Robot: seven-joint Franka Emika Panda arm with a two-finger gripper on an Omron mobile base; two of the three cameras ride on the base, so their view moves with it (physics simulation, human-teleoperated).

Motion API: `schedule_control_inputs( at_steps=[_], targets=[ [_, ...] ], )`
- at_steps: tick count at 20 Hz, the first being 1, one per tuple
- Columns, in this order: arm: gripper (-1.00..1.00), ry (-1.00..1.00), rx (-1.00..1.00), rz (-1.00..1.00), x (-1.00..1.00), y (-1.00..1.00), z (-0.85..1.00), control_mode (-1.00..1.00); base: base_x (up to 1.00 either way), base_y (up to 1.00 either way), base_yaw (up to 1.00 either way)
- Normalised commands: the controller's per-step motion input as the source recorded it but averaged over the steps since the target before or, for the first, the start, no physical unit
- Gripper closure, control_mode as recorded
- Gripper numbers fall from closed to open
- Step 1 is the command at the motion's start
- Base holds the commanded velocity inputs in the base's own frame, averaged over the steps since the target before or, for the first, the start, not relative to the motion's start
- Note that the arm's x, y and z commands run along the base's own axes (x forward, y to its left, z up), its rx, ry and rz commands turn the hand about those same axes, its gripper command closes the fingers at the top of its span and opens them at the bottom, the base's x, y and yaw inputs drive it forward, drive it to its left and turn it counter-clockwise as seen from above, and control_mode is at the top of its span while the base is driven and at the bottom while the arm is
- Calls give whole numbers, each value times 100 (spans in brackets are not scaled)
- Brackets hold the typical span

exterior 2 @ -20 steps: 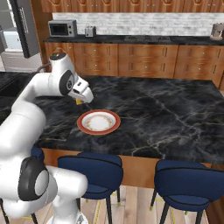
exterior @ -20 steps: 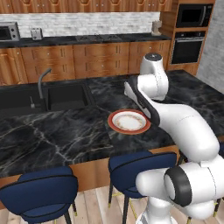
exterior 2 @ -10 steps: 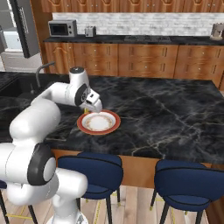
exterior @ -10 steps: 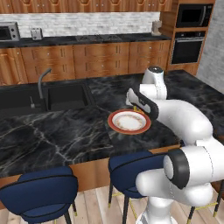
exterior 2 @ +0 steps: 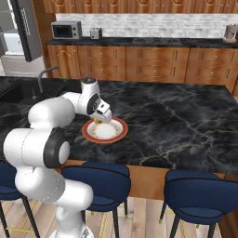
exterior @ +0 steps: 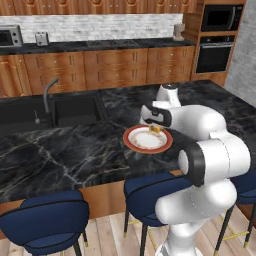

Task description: Take the cheese, chicken drumstick, and sweet potato from the fridge and place them on the plate on the dining counter to create an appetizer plate.

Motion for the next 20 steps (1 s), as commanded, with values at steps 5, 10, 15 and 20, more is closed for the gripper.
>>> schedule_control_inputs(
  at_steps=[5,10,15,20],
  targets=[
    [100,0,0,0,47,-6,-44,-100,0,0,0],
    [100,0,0,0,45,-5,-42,-100,0,0,0],
    [100,0,0,0,49,-3,-41,-100,0,0,0],
    [100,0,0,0,52,-1,-41,-100,0,0,0]
  ],
)
